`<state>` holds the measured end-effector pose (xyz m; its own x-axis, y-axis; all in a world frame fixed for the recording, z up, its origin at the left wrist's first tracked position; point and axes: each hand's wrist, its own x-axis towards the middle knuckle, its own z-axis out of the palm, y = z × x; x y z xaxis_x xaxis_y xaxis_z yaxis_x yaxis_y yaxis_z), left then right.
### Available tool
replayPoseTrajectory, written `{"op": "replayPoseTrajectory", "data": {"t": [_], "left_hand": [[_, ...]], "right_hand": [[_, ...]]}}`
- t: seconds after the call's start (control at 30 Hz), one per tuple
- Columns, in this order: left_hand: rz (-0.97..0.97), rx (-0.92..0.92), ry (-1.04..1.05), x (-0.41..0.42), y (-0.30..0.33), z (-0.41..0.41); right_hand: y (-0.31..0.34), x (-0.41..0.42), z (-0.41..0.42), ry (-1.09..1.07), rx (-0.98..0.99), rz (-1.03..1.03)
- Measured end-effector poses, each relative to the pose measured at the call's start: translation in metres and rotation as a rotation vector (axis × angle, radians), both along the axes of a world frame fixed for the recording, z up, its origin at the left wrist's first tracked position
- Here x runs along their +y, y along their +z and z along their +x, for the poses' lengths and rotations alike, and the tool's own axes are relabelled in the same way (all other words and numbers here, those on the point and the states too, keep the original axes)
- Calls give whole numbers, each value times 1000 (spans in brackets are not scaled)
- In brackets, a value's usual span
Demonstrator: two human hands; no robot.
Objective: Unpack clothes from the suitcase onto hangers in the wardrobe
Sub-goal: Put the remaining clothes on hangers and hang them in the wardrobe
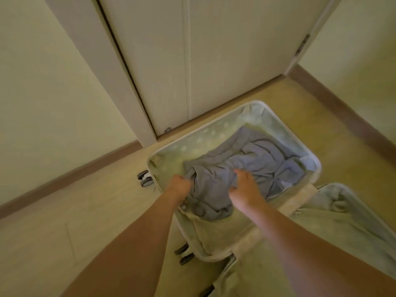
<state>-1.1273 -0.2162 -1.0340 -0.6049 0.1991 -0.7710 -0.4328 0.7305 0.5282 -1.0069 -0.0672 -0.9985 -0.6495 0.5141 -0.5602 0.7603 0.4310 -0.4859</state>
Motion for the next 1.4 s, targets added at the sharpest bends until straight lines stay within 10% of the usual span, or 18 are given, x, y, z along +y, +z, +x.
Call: {"op": "replayPoseTrajectory", "data": {"t": [0.23, 0.47, 0.7, 0.93, 1.17, 1.4], "left_hand": [[41, -37, 265, 40, -122, -5], [255, -199, 447, 60, -114, -2], [581, -444, 596, 40, 28, 11], [678, -554, 572, -24, 264, 35], [769, -301, 628, -137, 476, 88], [819, 125, 848, -301, 552, 133]], "right_hand": [[-137, 16, 8, 6, -51, -21], [-150, 28, 23, -93, -32, -17], [-56, 36, 25, -136, -16, 83], [151, -19, 21, 323, -98, 112], [366, -166, 42, 341, 71, -365], [417, -290, 46, 79, 335, -766]]}}
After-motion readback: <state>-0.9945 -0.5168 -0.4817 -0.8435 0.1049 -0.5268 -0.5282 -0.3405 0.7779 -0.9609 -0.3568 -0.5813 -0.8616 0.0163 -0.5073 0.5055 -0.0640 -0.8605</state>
